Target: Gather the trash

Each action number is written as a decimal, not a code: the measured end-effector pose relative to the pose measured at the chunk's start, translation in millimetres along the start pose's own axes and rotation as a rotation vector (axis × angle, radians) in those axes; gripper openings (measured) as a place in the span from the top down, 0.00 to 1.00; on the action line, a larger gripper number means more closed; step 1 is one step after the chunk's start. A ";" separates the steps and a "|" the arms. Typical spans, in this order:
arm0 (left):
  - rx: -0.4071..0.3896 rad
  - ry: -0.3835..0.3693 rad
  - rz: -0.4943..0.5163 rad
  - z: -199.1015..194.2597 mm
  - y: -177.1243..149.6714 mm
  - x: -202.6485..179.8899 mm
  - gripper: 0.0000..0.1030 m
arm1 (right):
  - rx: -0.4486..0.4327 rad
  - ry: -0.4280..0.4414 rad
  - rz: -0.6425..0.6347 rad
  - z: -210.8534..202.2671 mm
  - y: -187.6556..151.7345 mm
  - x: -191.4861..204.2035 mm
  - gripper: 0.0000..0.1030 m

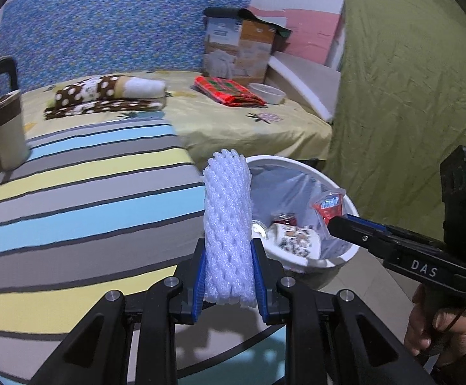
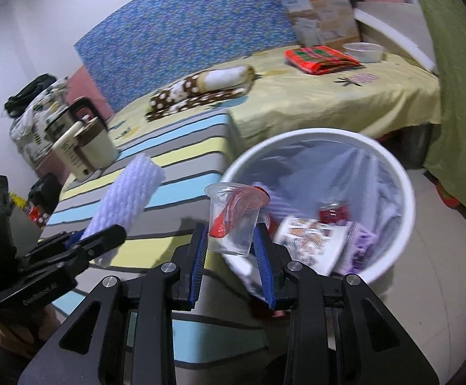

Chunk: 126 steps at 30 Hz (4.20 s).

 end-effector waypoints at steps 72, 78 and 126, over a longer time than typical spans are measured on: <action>-0.051 0.047 0.024 -51.4 -29.9 -8.6 0.53 | -0.043 -0.059 -0.102 -35.2 -26.1 39.8 0.41; -0.059 0.061 0.009 -68.9 -42.0 -5.7 0.53 | -0.051 -0.056 -0.128 -42.0 -32.3 49.7 0.41; -0.106 0.125 0.000 -93.2 -50.0 -0.7 0.52 | -0.085 -0.056 -0.151 -51.8 -38.4 64.2 0.41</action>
Point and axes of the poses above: each gripper's, at about its wrist camera, not at the fingertips, and z roughly the way its jaws point, x to its left, y to its top, the point moved 6 cm from there along z, roughly the way its jaws point, and after that the axes turned 6 degrees about y, right-handed, at the moved point
